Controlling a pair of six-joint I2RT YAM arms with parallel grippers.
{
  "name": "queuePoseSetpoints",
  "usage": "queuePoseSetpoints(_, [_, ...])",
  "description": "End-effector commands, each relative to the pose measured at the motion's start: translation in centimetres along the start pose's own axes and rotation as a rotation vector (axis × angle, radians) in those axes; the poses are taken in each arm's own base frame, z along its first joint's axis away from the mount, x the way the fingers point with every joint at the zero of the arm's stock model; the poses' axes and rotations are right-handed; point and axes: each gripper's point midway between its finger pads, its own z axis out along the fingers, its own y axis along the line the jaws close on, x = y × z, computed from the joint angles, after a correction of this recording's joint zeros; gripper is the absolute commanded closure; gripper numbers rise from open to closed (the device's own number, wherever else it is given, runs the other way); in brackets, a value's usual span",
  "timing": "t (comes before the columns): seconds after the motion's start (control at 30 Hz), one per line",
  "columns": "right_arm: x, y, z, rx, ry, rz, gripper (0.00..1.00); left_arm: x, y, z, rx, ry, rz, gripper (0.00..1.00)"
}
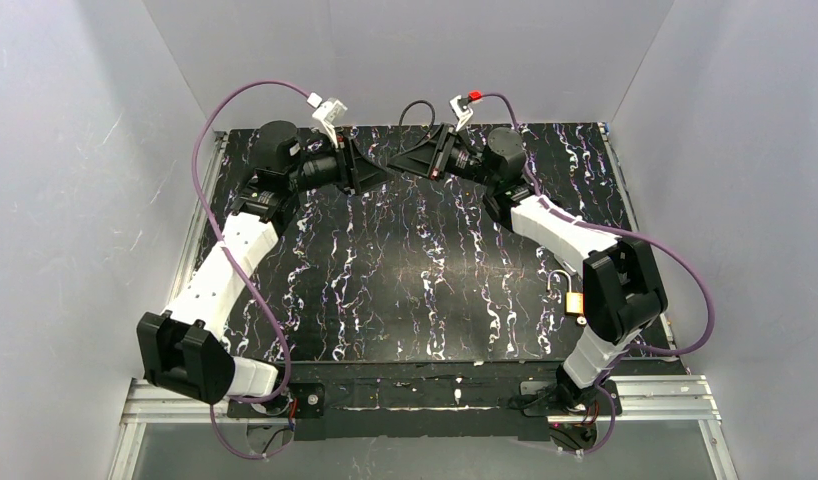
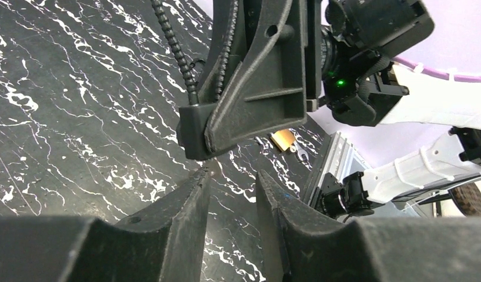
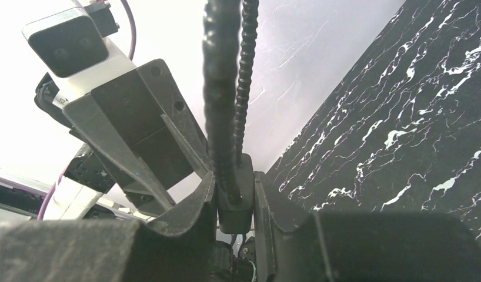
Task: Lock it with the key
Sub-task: Lock the lock.
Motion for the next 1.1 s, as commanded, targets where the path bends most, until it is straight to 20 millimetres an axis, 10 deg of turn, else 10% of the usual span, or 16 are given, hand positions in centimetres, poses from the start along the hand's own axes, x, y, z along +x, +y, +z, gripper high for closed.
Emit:
queuePoseSetpoints(0.0, [-1.6,2.9,0.5,-0.077,-0.05,-0.051,0.99,-1.5,-0.1,0.3,-0.02,-0.033,0.077,0.69])
queuePoseSetpoints(0.7, [-1.1,4.5,0.3,-0.167,-0.047,-0.068,0.99,-0.8,0.3,1.2,-0.014,-0.028,-0.052,0.94])
queuePoseSetpoints(1.07, [-0.1,8.0,-1.5,-0.35,-0.046,-0.137,0.99,-0.6,-2.9,0.8,0.22,-0.027,-0.184,1.0])
